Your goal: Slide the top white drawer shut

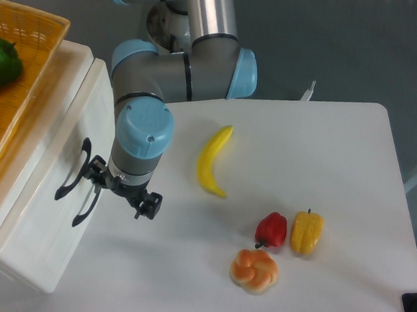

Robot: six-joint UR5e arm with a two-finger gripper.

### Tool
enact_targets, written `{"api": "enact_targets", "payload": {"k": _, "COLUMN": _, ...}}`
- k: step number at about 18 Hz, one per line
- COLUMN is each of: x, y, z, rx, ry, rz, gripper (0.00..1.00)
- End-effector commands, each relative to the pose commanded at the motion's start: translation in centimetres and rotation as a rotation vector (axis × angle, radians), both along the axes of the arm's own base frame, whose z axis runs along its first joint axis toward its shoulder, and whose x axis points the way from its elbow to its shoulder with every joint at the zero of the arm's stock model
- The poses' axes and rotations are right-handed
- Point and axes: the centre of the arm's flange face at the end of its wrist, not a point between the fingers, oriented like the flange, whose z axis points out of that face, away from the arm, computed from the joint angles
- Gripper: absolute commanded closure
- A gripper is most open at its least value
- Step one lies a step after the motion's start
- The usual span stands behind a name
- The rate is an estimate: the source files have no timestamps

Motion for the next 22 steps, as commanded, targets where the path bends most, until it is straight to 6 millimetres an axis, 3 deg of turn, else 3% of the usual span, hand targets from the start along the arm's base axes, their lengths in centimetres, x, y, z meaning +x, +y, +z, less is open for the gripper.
{"api": "enact_targets", "payload": {"k": 4, "x": -3.5, "y": -1.0, "z": 1.3, "rx": 0.019, "ry": 0.027, "rz": 0.040, "gripper": 0.00}}
{"api": "enact_targets", "payload": {"k": 8, "x": -7.4, "y": -2.7, "z": 3.0, "rx": -0.017, "ry": 0.172, "rz": -0.073, "gripper": 0.00}}
{"api": "enact_targets", "payload": {"k": 15, "x": -17.0, "y": -10.8, "z": 5.4, "rx": -0.033, "ry": 0.281, "rz": -0.217, "gripper": 0.00}}
{"api": "enact_targets", "payload": {"k": 22, "x": -22.8, "y": -18.9, "z": 8.9, "rx": -0.046, "ry": 0.359, "rz": -0.383, "gripper": 0.00}}
